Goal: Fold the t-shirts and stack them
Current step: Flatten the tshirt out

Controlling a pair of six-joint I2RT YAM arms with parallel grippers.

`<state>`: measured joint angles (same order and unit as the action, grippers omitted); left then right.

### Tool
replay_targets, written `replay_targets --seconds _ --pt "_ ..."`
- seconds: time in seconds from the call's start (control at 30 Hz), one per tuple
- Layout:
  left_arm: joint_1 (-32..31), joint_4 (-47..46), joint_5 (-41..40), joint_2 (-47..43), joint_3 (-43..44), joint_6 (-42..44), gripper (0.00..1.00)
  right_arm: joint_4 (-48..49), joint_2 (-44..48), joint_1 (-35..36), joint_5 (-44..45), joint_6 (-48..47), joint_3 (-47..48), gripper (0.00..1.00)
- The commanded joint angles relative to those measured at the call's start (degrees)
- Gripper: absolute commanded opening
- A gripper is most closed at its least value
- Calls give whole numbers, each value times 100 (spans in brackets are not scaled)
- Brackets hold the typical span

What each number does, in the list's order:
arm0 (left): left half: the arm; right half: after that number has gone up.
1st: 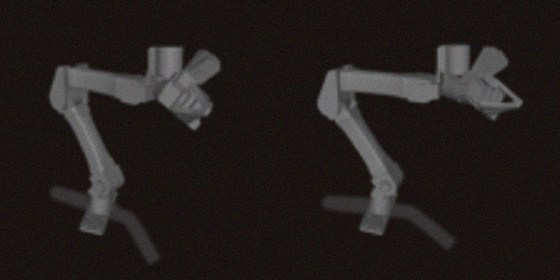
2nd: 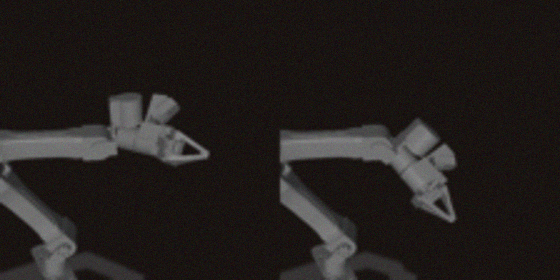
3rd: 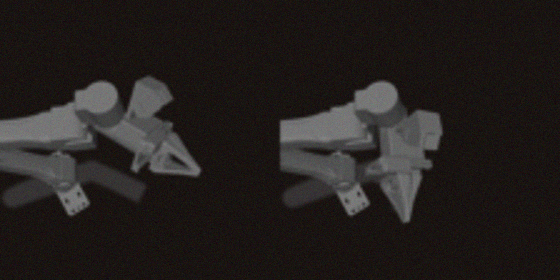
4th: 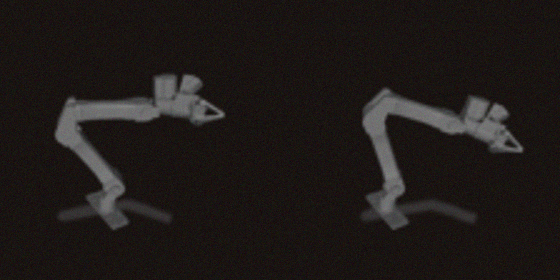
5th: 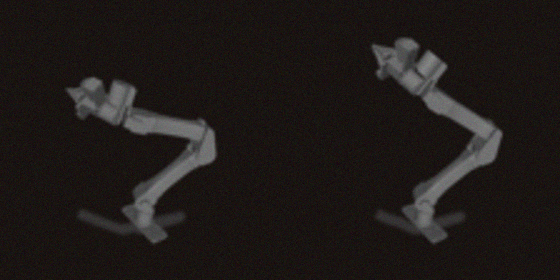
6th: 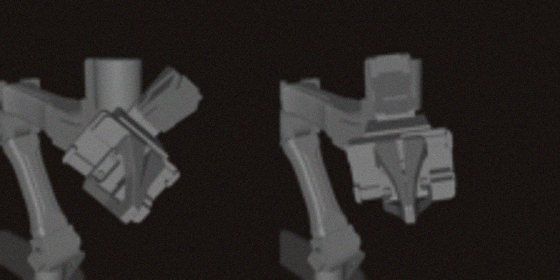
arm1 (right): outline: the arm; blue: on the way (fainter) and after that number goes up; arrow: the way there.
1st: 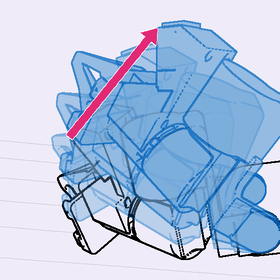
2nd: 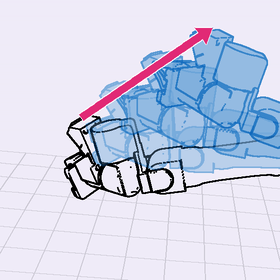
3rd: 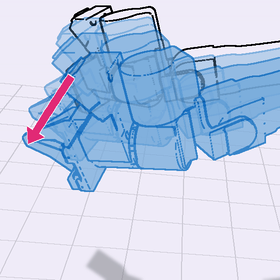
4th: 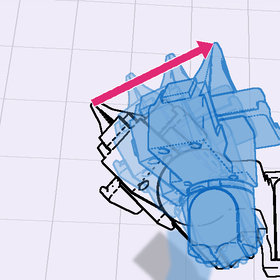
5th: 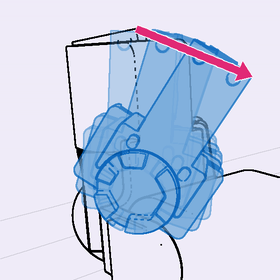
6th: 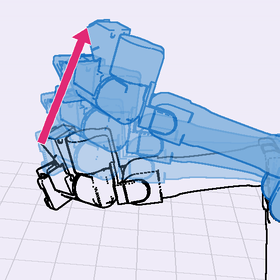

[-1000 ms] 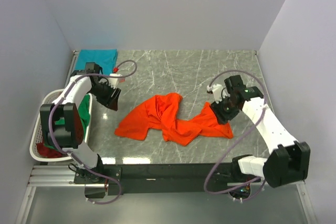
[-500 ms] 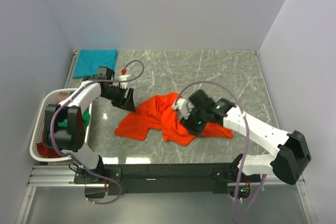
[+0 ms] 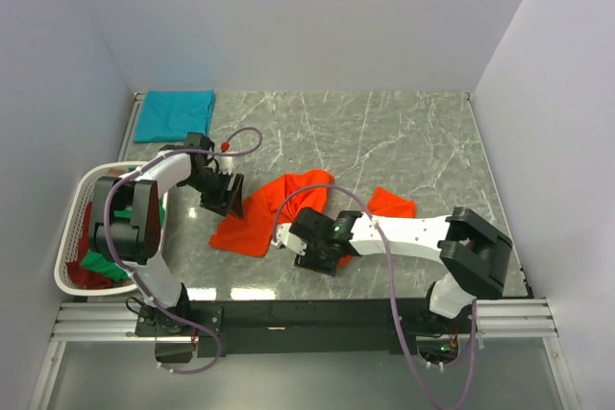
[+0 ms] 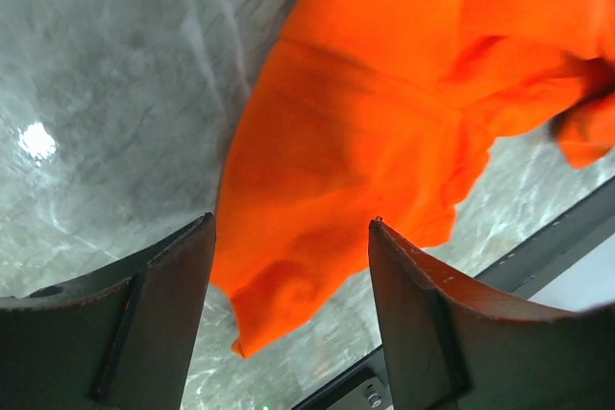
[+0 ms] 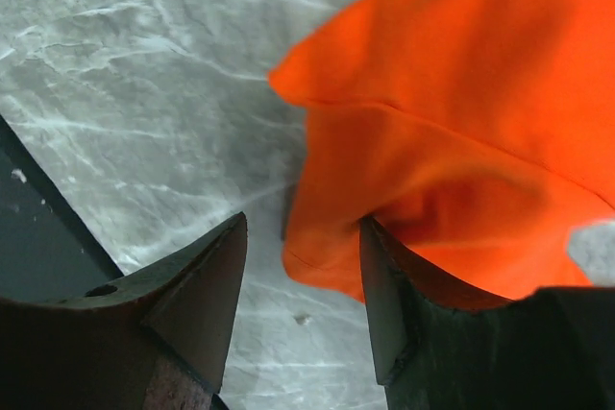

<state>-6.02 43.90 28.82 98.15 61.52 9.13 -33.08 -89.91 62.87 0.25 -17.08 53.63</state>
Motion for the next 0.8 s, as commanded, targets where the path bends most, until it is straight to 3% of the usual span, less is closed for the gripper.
replay_targets --seconds 0.0,0.13,0.2,0.23,0.33,0.37,0.4,0.6,0.77 --pt "5 -22 -254 -76 -140 -25 70 293 -176 146 361 135 157 58" --pt "-13 -57 -613 -94 -307 10 66 434 -527 155 782 152 104 57" --pt "-48 -5 -728 -59 -412 98 58 469 -536 147 976 170 17 42" --pt "-48 118 -746 19 -430 150 42 443 -441 138 1177 161 -1 30" --pt "-48 442 -851 134 -298 317 15 312 32 -11 1363 82 -45 13" --pt "-40 557 -930 126 -211 422 9 276 200 -186 1398 -22 -45 3" --pt "-31 663 -1000 134 -167 502 3 267 532 -275 1425 -84 -63 0" --pt "101 1384 -1659 -217 -78 1266 1 -48 1606 -1389 1119 -831 86 0" --pt "215 1621 -2125 -603 -403 1855 1 -181 1951 -2058 881 -1534 385 0"
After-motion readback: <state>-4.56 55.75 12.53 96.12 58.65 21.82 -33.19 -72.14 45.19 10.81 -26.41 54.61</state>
